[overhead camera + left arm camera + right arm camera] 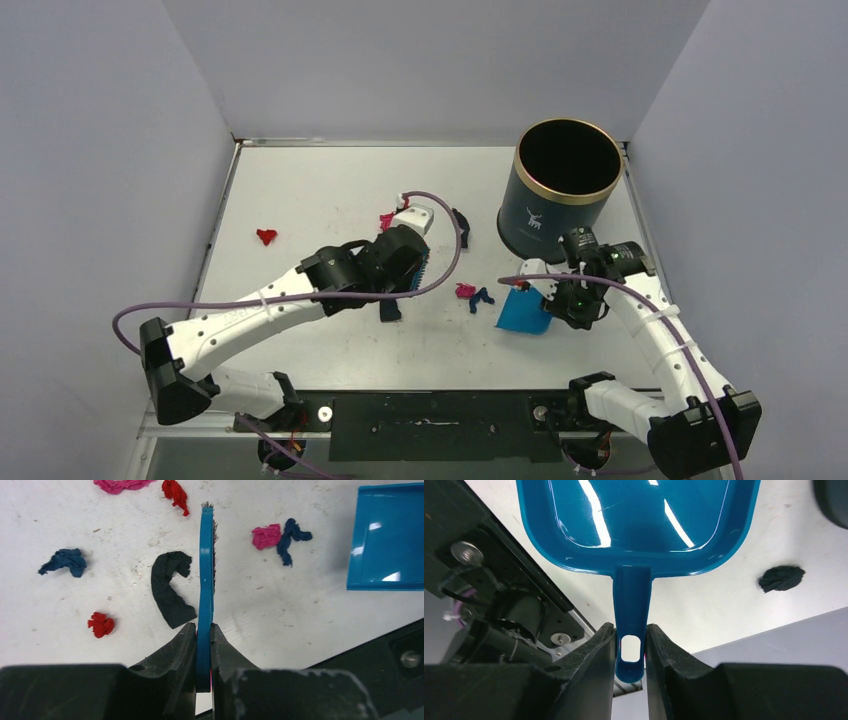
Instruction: Sweep away the paper scraps from the table
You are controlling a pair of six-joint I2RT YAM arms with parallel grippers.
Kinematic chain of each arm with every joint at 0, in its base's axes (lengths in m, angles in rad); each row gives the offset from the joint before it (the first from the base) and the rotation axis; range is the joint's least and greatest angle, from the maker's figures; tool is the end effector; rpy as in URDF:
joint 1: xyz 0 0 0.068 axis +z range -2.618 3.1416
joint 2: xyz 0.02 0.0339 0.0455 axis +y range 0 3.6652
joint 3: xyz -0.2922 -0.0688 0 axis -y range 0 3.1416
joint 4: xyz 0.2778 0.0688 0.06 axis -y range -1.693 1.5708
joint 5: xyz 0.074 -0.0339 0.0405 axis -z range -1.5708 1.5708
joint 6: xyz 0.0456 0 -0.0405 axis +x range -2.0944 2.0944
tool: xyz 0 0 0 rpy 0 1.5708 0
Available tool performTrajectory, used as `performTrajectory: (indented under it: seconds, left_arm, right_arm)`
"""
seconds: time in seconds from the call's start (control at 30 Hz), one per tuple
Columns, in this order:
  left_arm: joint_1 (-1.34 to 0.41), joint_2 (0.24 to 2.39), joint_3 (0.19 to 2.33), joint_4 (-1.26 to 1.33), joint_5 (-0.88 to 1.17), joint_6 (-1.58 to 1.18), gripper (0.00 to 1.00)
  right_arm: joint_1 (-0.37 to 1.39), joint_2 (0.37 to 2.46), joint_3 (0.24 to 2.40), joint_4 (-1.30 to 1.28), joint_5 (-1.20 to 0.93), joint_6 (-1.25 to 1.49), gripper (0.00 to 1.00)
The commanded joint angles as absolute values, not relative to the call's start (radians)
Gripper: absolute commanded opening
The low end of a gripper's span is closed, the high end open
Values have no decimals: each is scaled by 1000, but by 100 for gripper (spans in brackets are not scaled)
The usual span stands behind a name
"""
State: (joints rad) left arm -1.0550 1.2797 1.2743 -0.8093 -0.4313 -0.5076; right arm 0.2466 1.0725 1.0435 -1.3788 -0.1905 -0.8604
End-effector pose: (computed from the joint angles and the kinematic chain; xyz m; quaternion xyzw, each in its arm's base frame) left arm 0.1613 -0.2459 0.3679 0.1693 0.8954 -0.1127 0.3960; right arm 0.1715 0.0521 0.3049 -0.5281 0.8400 0.0659 0.1059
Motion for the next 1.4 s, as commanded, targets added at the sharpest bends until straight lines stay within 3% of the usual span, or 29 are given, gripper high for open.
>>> performTrajectory:
  seconds: [0.0,0.53,0.83,1.37]
  left_arm:
    - [-1042,1376,1376,-892,-491,-384,0]
    - [-1034,1845,1690,-893,-379,-317,0]
    - [-1026,1978,1759,-784,-127,-336,0]
    - [-989,1855,1666,-606,170,-485,0]
  right_arm:
    - [323,1052,926,-1294,-23,-844,5]
    - [364,1100,785,-1142,9,-766,5]
    - [365,1168,776,-1107,-48,-746,5]
    - [360,1250,749,-977,-122,-726,5]
